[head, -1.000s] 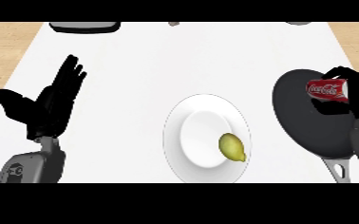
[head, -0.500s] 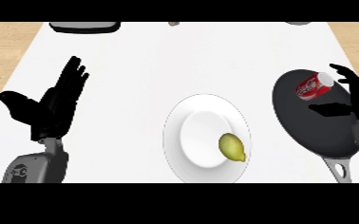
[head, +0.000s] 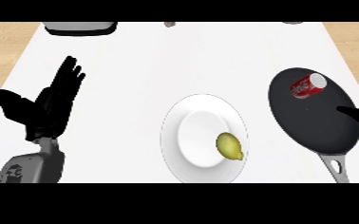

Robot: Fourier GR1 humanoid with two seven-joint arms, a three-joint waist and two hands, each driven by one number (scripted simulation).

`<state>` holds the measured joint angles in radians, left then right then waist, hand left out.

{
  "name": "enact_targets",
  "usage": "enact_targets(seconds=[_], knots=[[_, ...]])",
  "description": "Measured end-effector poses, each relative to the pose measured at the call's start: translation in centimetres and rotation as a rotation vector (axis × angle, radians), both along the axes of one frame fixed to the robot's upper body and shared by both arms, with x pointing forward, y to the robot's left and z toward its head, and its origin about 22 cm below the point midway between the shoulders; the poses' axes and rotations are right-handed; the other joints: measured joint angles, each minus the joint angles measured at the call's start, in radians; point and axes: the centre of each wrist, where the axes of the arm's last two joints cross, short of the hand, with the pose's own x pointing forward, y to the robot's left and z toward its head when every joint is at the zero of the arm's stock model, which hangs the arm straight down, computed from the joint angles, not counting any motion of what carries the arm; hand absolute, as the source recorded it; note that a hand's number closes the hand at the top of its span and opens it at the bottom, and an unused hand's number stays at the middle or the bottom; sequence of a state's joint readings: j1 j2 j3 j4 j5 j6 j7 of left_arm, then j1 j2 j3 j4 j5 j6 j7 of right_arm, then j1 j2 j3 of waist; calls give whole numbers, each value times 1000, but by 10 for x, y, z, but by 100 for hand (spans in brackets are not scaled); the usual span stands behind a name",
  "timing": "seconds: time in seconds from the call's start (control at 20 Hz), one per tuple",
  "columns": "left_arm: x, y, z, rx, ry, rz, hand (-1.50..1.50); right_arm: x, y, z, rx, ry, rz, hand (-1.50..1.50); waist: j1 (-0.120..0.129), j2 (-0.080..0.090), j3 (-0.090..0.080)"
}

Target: Pick the can from the plate and place it in the pan

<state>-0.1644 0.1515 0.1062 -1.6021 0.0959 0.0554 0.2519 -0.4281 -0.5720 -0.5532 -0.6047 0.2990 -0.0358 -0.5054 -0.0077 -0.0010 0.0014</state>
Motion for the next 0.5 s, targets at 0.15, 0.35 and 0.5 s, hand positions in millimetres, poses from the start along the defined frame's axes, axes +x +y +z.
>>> enact_targets(seconds=[0.15, 0.35, 0.5], knots=[[1, 2, 1, 6, 1, 10, 0, -30, -28, 1, 91, -49, 16, -150, -4, -1, -1], [-1, 5, 3, 8, -2, 17, 0, -76, -64, 4, 205, -109, 65, -150, -8, -2, -1], [-3, 3, 0, 10, -1, 8, 0, -113, -85, 2, 248, -125, 97, -150, -3, 0, 0]])
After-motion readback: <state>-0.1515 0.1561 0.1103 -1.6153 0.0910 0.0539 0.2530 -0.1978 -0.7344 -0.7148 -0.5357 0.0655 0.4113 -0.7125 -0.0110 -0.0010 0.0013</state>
